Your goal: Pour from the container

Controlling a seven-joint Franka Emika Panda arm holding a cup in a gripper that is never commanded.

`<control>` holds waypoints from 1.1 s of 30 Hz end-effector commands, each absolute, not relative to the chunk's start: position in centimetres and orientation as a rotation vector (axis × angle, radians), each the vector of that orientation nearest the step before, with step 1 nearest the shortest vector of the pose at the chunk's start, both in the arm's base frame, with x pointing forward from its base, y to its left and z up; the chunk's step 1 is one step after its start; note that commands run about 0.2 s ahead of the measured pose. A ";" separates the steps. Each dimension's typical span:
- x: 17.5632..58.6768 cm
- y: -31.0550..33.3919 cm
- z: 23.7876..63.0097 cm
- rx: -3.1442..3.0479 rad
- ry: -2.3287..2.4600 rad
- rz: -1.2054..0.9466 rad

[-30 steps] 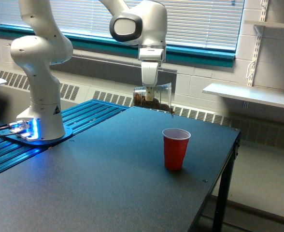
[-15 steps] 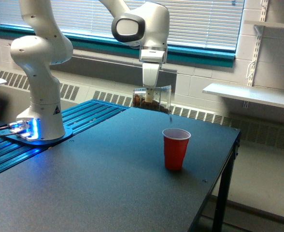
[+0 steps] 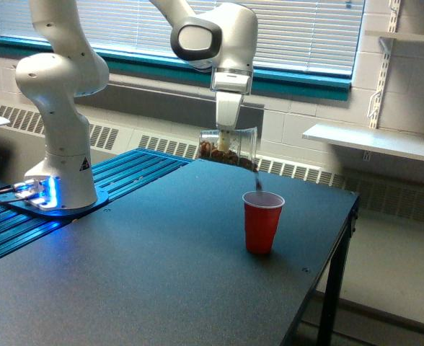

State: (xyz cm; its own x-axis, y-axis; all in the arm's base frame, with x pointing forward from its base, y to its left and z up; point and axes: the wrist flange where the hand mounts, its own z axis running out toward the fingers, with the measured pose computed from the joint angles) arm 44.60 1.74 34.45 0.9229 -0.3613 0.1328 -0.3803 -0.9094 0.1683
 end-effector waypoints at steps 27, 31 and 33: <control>45.6 3.1 34.9 2.818 -0.485 0.090; 45.7 3.2 34.9 2.810 -0.481 0.081; 45.7 3.2 34.9 2.808 -0.477 0.077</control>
State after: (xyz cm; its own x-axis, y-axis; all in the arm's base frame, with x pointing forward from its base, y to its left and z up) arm 45.52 2.73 34.68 0.9421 -0.3200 0.1001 -0.3352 -0.9053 0.2608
